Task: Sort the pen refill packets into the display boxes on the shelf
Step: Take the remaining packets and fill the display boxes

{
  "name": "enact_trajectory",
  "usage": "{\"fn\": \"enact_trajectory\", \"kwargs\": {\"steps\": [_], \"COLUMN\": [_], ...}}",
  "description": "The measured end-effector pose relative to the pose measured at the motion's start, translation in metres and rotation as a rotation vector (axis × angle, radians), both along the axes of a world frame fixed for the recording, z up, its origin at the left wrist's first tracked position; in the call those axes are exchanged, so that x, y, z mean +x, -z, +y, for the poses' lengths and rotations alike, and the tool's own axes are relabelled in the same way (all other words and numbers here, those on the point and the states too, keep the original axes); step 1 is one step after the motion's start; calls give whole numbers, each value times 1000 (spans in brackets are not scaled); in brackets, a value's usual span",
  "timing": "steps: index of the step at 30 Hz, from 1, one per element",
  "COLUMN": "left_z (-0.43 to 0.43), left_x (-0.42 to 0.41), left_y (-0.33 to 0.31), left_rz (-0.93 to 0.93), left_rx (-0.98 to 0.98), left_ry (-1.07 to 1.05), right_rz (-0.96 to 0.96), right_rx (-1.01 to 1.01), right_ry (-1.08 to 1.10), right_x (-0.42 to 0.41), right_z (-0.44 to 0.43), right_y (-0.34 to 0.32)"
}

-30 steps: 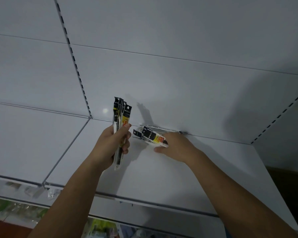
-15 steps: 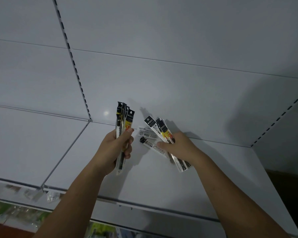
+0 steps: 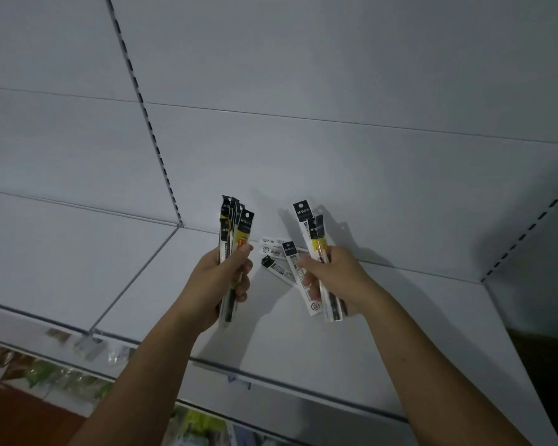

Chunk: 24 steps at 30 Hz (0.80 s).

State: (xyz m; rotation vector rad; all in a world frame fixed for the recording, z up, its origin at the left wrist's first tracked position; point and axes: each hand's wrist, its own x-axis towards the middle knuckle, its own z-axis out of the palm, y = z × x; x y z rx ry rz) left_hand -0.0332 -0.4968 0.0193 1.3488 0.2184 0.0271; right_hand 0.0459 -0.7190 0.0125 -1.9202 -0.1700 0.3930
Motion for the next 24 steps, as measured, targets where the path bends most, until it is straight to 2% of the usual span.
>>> {"fn": "enact_trajectory", "kwargs": {"steps": [4,8,18,22,24], "left_z": [-6,-11,0,9,13], "left_x": [-11,-19,-14,-8,-5], "left_y": [2,8,12,11,10], "left_rz": [8,16,29,30,28], "left_rx": [10,14,7,8,-5], "left_ry": [-59,-77,-54,-36,-29], "right_rz": [-230,-237,-312,-294,-233], "right_rx": [-338,-553,-842,-842,-741], "right_ry": [-25,-133,-286,-323,-289], "right_x": [11,13,18,18,20], "right_z": [-4,6,31,37,35], "right_y": [9,18,15,11,11]}}
